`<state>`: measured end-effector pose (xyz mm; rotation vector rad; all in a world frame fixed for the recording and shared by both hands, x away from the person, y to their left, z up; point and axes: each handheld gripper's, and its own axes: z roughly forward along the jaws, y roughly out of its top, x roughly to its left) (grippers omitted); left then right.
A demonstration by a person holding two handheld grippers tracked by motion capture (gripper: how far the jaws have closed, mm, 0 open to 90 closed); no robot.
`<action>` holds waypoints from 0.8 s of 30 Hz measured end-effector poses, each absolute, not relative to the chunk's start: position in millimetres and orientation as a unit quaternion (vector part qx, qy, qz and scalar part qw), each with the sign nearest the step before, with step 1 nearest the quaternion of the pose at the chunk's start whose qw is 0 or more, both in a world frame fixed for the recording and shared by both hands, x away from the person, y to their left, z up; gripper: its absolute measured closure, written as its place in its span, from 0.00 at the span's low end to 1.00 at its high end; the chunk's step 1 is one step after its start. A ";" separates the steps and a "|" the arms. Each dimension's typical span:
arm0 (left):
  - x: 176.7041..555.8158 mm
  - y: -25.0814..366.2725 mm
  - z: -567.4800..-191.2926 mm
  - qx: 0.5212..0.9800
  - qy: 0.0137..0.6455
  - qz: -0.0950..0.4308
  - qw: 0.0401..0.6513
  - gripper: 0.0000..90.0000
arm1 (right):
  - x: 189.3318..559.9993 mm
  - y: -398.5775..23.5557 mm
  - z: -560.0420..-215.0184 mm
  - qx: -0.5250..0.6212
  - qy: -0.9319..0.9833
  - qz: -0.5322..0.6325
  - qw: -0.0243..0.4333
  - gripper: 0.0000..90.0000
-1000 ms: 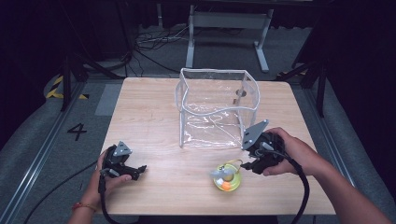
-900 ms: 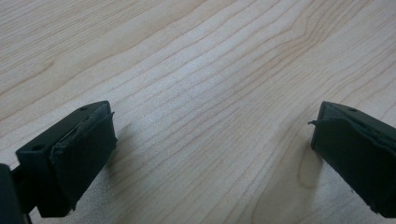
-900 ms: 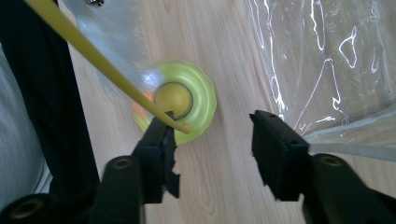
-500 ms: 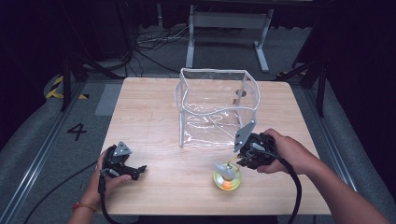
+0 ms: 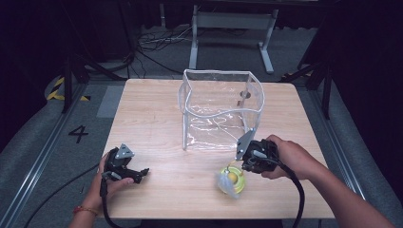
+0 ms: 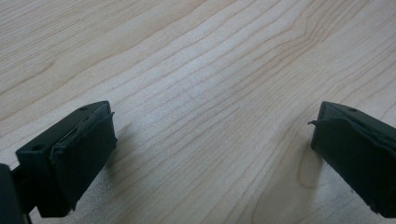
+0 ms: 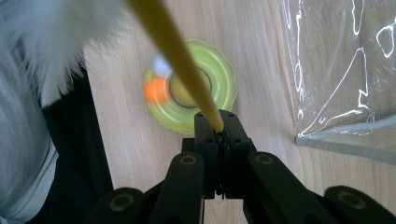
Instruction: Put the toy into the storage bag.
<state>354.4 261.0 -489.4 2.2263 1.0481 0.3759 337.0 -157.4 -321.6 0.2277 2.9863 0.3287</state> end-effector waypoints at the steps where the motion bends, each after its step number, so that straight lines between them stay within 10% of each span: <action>1: 354.4 261.0 -489.4 0.847 0.399 0.143 0.320 0.00 | 337.7 -157.4 -321.6 0.072 0.989 0.109 0.065 0.98; 24: 354.5 261.1 -489.3 0.847 0.398 0.145 0.320 0.00 | 339.0 -154.8 -297.2 0.068 0.987 0.119 0.085 0.98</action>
